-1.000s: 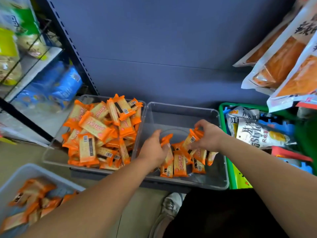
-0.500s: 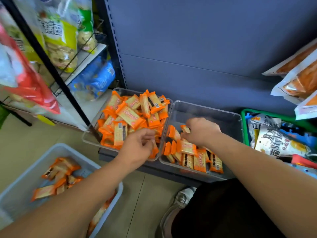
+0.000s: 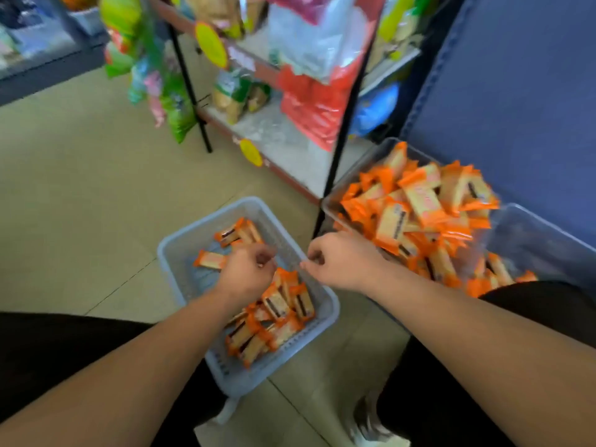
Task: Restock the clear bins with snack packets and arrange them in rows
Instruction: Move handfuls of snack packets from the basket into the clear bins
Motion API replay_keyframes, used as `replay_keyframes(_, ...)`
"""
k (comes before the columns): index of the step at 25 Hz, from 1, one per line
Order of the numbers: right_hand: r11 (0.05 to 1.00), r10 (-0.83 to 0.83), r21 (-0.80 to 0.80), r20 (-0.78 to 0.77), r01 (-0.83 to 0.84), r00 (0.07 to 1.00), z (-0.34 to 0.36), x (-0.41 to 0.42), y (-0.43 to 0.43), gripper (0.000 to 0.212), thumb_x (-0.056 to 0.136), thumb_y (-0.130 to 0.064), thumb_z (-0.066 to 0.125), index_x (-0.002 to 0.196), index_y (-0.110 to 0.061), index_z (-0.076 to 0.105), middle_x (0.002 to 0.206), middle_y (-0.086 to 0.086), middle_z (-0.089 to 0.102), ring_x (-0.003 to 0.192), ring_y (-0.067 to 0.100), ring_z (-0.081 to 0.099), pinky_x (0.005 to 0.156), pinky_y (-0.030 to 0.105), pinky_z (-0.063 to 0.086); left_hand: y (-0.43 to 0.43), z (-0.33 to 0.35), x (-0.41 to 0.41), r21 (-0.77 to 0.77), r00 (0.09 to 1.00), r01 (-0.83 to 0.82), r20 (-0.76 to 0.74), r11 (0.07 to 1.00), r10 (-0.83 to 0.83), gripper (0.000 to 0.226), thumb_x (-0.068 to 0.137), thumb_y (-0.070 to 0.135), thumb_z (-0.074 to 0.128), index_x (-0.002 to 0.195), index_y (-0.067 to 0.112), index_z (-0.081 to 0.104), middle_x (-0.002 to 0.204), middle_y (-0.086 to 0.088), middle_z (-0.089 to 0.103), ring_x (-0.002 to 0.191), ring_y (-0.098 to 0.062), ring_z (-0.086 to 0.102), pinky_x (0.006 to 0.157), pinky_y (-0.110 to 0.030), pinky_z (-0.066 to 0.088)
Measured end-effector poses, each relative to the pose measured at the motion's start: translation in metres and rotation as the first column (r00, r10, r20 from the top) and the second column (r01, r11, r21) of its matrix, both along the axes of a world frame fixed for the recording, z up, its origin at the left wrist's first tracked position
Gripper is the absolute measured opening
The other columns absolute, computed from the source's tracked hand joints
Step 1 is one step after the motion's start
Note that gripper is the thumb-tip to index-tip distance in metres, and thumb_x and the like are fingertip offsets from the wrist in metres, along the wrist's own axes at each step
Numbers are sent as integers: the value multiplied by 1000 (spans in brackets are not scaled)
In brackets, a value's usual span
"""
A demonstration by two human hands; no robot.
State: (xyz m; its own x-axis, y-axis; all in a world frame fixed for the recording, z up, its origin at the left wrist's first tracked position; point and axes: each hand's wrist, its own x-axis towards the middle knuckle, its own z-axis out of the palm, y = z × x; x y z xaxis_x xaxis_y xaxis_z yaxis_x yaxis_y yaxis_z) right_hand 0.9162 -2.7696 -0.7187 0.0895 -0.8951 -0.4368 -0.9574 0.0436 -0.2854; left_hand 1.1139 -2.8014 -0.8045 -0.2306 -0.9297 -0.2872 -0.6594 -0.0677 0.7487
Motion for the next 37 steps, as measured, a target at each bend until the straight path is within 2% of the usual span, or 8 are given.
replay_keyframes(4, 973, -6, 229, 66, -9, 998, -81, 38, -26, 35, 97, -51, 57, 98, -20, 73, 98, 2, 72, 93, 22, 67, 80, 42, 60, -9, -48, 66, 192, 957, -119, 285, 974, 61, 28, 100, 21, 61, 126, 14, 67, 113, -8, 73, 108, -28, 68, 80, -27, 46)
replay_keyframes(8, 917, -145, 389, 122, 87, 982, -174, 44, -30, 33, 96, -43, 61, 96, -11, 69, 93, 13, 71, 91, 32, 68, 70, 35, 49, -12, -89, 86, 382, 931, -132, 364, 915, -18, 39, 104, 33, 58, 141, 19, 56, 123, -7, 67, 104, -25, 66, 86, -38, 54)
replay_keyframes(12, 823, -391, 488, 115, 291, 913, -237, 44, -26, 51, 88, -62, 57, 125, -27, 62, 115, -1, 71, 105, 25, 68, 94, 43, 56, 5, -137, 91, 447, 865, 71, 418, 892, -278, 56, 94, 48, 67, 143, 25, 53, 139, -8, 56, 123, -30, 58, 99, -41, 52)
replay_keyframes(16, 770, -534, 479, 122, 421, 837, -268, 47, -25, 86, 70, -86, 49, 146, -48, 36, 139, -6, 62, 126, 30, 61, 106, 55, 49, 37, -181, 84, 530, 741, 198, 469, 824, -480, 140, 64, 82, 74, 164, 34, -12, 172, -11, -10, 159, -41, -8, 129, -53, 9)
replay_keyframes(20, 750, -607, 458, 187, 478, 772, -279, 64, -38, 128, 50, -90, 68, 157, -43, 15, 160, 3, 40, 143, 35, 44, 113, 60, 42, 44, -200, 72, 496, 710, 174, 535, 851, -457, 156, 63, 77, 82, 156, 31, -35, 167, -17, -32, 155, -41, -28, 127, -53, -7)
replay_keyframes(27, 810, -379, 519, 105, 275, 919, -269, 74, -54, 153, 55, -58, 97, 159, -47, -15, 168, 0, 5, 154, 37, 23, 118, 57, 35, 11, -208, 89, 295, 875, 65, 442, 953, -197, 125, 73, 62, 77, 164, 30, -3, 166, -5, 13, 151, -37, 22, 123, -48, 30)
replay_keyframes(34, 871, -428, 337, 167, 356, 888, -282, 77, -47, 96, 62, -36, 99, 131, -38, 32, 144, -1, 37, 130, 25, 48, 99, 46, 49, -6, -205, 94, 370, 910, 0, 385, 929, -153, 120, 57, 67, 75, 158, 39, 16, 132, 0, 40, 124, -29, 50, 101, -44, 51)
replay_keyframes(37, 847, -509, 321, 258, 424, 821, -284, 75, -47, 88, 59, -32, 101, 117, -39, 35, 130, -7, 43, 119, 20, 52, 94, 45, 53, -3, -202, 87, 375, 965, -169, 250, 912, 76, 87, 62, 59, 78, 140, 45, 43, 110, 13, 56, 103, -16, 65, 88, -40, 59)
